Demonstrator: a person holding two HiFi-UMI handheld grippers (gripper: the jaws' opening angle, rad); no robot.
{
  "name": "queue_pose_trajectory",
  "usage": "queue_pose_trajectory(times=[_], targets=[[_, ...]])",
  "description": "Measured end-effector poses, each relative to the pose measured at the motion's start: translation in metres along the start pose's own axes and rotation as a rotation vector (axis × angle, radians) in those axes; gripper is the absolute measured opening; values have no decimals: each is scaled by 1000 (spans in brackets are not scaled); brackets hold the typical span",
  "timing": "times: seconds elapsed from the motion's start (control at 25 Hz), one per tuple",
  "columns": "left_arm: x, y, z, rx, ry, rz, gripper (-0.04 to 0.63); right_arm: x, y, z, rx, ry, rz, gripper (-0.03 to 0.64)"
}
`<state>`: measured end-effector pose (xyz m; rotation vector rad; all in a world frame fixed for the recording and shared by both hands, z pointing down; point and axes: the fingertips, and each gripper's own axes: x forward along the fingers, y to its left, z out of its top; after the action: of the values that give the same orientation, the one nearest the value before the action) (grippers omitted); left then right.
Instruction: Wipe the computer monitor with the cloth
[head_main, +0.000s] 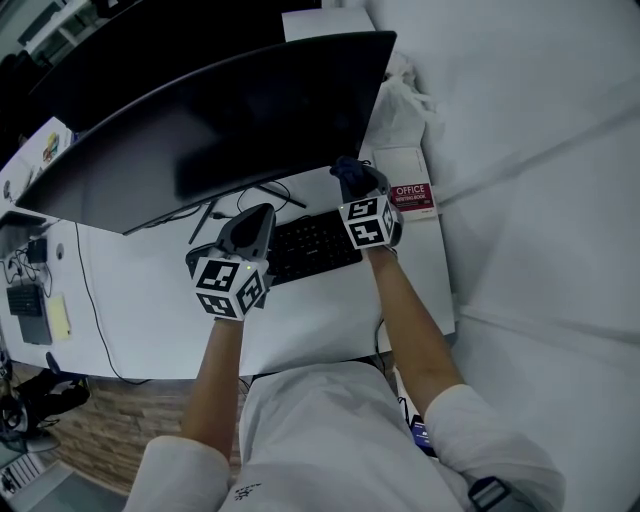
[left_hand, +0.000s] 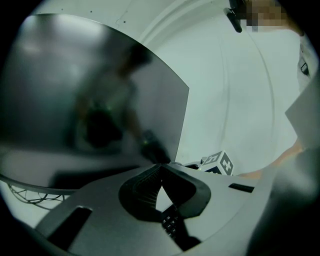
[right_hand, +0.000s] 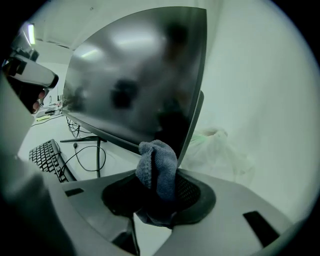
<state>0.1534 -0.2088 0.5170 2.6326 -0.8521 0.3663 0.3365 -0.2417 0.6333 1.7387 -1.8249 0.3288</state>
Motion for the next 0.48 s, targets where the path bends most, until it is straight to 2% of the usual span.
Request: queue_pose_trajectory(times=[0.48], targets=[[-17,-8,-5,17,3,21,6,-19,-37,-15,12,2,-70,155]])
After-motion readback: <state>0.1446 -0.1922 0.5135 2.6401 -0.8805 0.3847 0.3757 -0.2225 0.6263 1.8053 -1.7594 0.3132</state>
